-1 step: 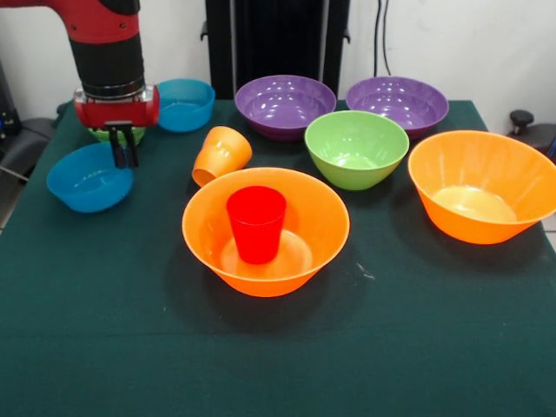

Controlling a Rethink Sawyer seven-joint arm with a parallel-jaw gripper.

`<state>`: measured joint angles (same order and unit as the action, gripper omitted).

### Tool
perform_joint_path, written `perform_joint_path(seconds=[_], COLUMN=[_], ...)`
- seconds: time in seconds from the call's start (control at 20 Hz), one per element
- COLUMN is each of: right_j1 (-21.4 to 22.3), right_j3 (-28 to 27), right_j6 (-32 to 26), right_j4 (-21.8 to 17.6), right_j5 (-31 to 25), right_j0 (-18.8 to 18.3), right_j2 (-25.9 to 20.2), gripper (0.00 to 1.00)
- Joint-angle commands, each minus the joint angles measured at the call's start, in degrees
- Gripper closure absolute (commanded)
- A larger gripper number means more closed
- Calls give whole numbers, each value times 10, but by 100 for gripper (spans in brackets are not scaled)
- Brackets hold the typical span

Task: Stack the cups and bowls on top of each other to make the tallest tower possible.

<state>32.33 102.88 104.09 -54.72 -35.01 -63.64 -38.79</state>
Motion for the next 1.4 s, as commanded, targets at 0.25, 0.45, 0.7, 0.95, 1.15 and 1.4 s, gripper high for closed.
perform_joint_path(seconds=[0.25, 0.45, 0.7, 0.95, 1.15, 1.4], right_j1=[67, 92, 85, 89, 90, 104], right_j3=[46, 74, 77, 77, 77, 65], right_j6=[-41, -29, 1, 24, 45, 65], right_j4=[16, 33, 29, 39, 42, 51], right_j5=[11, 17, 34, 37, 47, 40], right_j0=[15, 16, 39, 61, 79, 112], right_j2=[0, -4, 7, 12, 19, 29], gripper=[100, 100, 100, 100, 100, 100])
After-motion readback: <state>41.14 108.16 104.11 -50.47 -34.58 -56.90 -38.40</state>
